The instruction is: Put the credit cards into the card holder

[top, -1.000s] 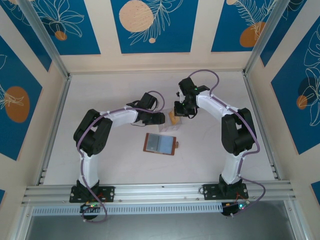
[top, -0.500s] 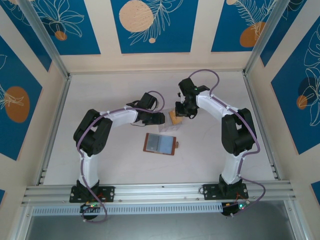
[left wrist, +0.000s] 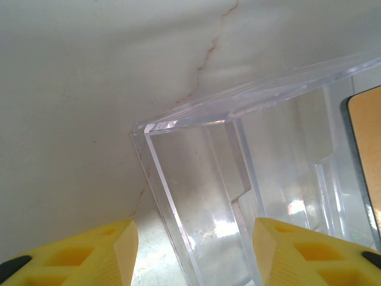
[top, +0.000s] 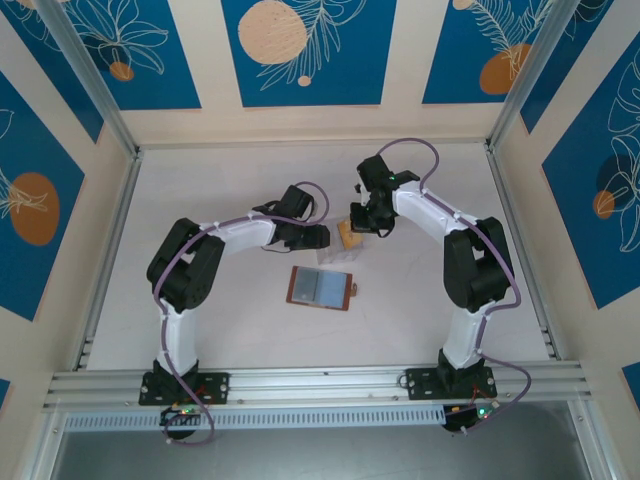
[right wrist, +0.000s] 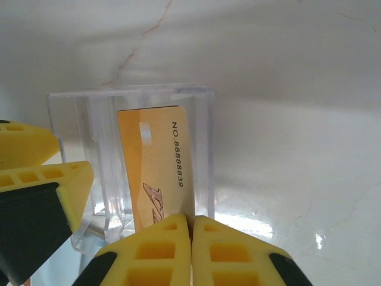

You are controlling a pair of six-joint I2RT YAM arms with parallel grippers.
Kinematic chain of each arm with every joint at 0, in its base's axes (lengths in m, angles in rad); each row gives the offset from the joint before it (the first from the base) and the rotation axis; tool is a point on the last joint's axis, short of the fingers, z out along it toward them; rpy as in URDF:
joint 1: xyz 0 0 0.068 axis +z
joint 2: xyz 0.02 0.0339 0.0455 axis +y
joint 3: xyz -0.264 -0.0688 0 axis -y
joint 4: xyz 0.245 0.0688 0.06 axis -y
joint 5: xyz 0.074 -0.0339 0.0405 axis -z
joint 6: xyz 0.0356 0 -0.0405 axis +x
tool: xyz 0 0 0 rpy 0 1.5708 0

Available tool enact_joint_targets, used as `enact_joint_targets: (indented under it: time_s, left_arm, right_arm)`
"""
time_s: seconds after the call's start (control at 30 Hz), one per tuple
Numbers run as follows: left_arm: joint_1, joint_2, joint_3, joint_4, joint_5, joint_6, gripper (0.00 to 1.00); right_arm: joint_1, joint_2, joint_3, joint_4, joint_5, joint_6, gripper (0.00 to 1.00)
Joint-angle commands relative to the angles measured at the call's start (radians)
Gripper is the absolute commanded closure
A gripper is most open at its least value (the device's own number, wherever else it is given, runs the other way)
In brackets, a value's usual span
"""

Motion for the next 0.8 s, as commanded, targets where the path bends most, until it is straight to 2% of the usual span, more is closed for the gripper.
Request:
enact_joint_targets:
  time_s: [0.0,0.1,0.2,0.47,0.6,0.77]
  left_arm:
    - [0.017,0.020,-0.006,-0.086,-0.006,-0.001,0.47]
    - [0.018,0.021,-0.007,-0.086,-0.007,-0.001,0.47]
    - [0.017,0.020,-0.006,-0.087,-0.006,-0.001,0.47]
    - [0.017,0.018,-0.005,-0.088,-0.006,-0.002,0.47]
    - [0.017,0.014,-0.008,-0.090,-0.006,-0.001,0.47]
    - [0.019,0.008,-0.007,-0.091,-0.003,0.002,0.47]
  right_arm:
    - [0.001,-0.021,-0.018,-0.039,0.034,-0.014,0.96]
    - [0.010,-0.027,-0.016,-0.043,0.040,-0.016,1.00]
    - [0.019,-0.039,-0.016,-0.042,0.018,-0.021,1.00]
    - [-0.001,-0.076,-0.044,0.021,-0.201,-0.010,1.00]
    - [-0.016,-0.064,-0.057,0.039,-0.258,0.001,1.00]
    - [-0.031,-0.065,-0.073,0.027,-0.193,0.011,1.00]
